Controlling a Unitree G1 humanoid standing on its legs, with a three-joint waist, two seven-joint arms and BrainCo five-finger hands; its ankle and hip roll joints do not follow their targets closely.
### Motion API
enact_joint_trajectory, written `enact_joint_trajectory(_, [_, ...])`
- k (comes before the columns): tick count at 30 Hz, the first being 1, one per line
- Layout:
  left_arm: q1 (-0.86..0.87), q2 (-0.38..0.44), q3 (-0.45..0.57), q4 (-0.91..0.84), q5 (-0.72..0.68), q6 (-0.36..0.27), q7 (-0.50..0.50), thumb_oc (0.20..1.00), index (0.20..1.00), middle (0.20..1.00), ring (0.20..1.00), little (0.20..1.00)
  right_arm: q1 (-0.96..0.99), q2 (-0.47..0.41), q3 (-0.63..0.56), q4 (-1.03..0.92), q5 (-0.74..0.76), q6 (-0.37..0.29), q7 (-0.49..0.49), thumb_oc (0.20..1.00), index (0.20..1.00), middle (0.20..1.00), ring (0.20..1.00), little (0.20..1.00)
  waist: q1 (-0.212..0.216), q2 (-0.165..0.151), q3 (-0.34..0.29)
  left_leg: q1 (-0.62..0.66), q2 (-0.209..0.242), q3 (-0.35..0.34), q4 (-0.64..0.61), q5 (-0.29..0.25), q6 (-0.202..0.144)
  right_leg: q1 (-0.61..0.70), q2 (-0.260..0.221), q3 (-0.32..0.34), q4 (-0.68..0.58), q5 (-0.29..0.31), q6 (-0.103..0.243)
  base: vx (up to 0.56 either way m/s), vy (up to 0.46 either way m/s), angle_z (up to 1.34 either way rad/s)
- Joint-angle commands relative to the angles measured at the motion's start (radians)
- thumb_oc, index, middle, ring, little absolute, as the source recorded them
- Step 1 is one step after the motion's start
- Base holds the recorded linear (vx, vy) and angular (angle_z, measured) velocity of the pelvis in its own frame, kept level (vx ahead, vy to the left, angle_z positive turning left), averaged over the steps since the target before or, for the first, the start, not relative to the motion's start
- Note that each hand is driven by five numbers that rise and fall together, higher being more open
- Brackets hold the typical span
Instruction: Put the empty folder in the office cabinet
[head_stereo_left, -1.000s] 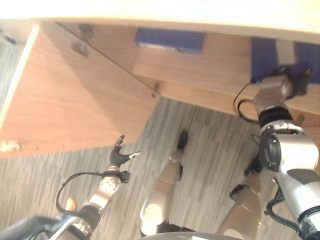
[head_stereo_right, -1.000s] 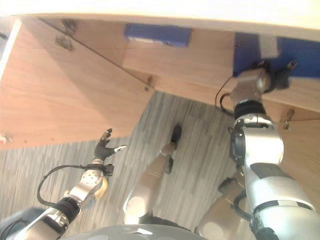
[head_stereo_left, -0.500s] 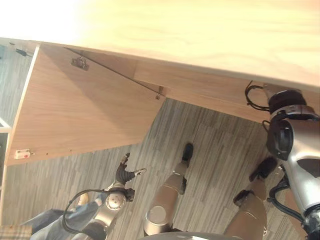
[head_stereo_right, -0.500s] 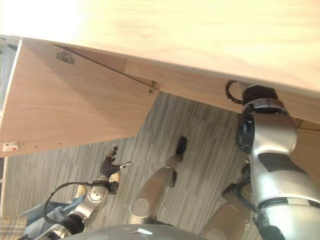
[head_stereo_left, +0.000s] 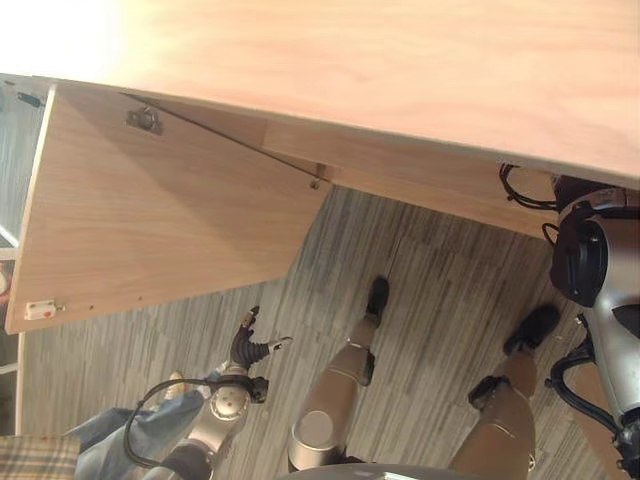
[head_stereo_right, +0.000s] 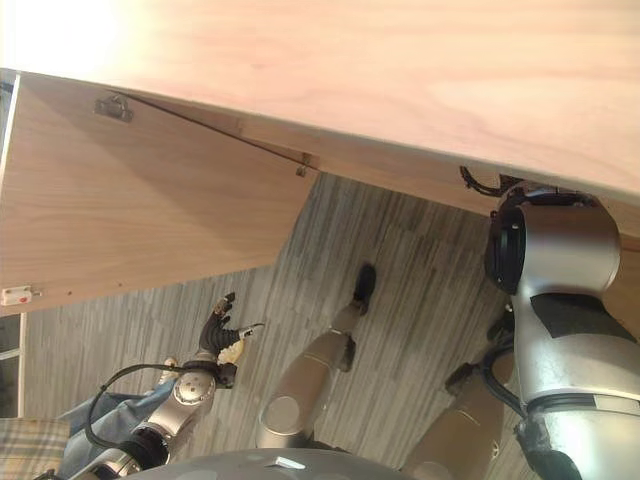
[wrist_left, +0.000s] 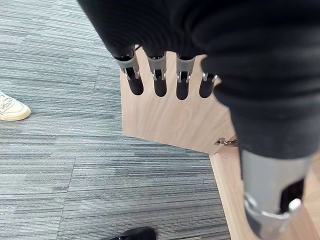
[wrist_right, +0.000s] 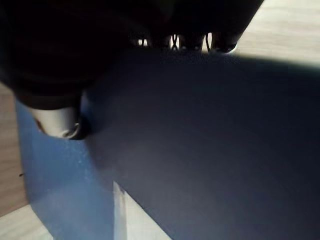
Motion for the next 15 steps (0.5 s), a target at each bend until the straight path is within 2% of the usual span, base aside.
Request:
enact_joint_trajectory(1, [-0.015, 0.087, -0.028, -0.009, -0.029, -0.012, 0.01, 1.0, 1.0, 1.0, 1.0, 1.0, -0.045, -0.147, 0.128, -0.038, -0.076, -0.009, 0.052, 0.2, 0.2, 0.2, 0.2, 0.2, 0.036, -0.023, -0.048, 0.125, 0.133, 0.043, 0.092, -0.209, -0.07, -0.044, -0.01, 0.081, -0.011, -0.024, 0.094, 0.03, -0.001, -0.05])
enact_joint_trajectory(9, [-0.02, 0.085, -0.015, -0.014, -0.036, -0.002, 0.021, 1.0, 1.0, 1.0, 1.0, 1.0, -0.049, -0.124, 0.129, -0.016, -0.07, 0.003, 0.052, 0.2, 0.2, 0.2, 0.2, 0.2, 0.029, -0.032, -0.044, 0.124, 0.131, 0.055, 0.097, -0.214, -0.066, -0.054, 0.0, 0.089, -0.01, -0.023, 0.089, 0.0, -0.001, -0.02])
enact_joint_trajectory(10, [-0.022, 0.085, -0.012, -0.015, -0.037, -0.002, 0.024, 1.0, 1.0, 1.0, 1.0, 1.0, -0.054, -0.12, 0.126, -0.015, -0.063, 0.004, 0.052, 0.435, 0.435, 0.435, 0.435, 0.435, 0.029, -0.032, -0.044, 0.124, 0.129, 0.055, 0.097, -0.215, -0.066, -0.055, 0.0, 0.09, -0.011, -0.021, 0.09, 0.0, 0.0, 0.0])
enact_joint_trajectory(11, [-0.022, 0.085, -0.012, -0.015, -0.037, -0.002, 0.024, 1.0, 1.0, 1.0, 1.0, 1.0, -0.054, -0.12, 0.126, -0.015, -0.063, 0.004, 0.052, 0.435, 0.435, 0.435, 0.435, 0.435, 0.029, -0.032, -0.044, 0.124, 0.129, 0.055, 0.097, -0.215, -0.066, -0.055, 0.0, 0.09, -0.011, -0.021, 0.09, -0.04, 0.006, -0.02])
enact_joint_trajectory(12, [-0.022, 0.087, -0.003, -0.015, -0.038, -0.001, 0.027, 1.0, 1.0, 1.0, 1.0, 1.0, -0.06, -0.116, 0.128, -0.011, -0.055, 0.008, 0.059, 1.0, 1.0, 1.0, 1.0, 1.0, 0.026, -0.036, -0.042, 0.123, 0.123, 0.056, 0.092, -0.209, -0.067, -0.058, -0.005, 0.091, -0.015, -0.013, 0.088, -0.03, 0.005, -0.01])
enact_joint_trajectory(15, [-0.017, 0.09, 0.01, -0.017, -0.035, 0.004, 0.035, 1.0, 1.0, 1.0, 1.0, 1.0, -0.071, -0.103, 0.128, 0.018, -0.04, 0.029, 0.059, 1.0, 1.0, 1.0, 1.0, 1.0, 0.021, -0.043, -0.04, 0.128, 0.124, 0.06, 0.086, -0.207, -0.069, -0.061, -0.001, 0.095, -0.017, -0.013, 0.087, -0.02, 0.01, -0.01])
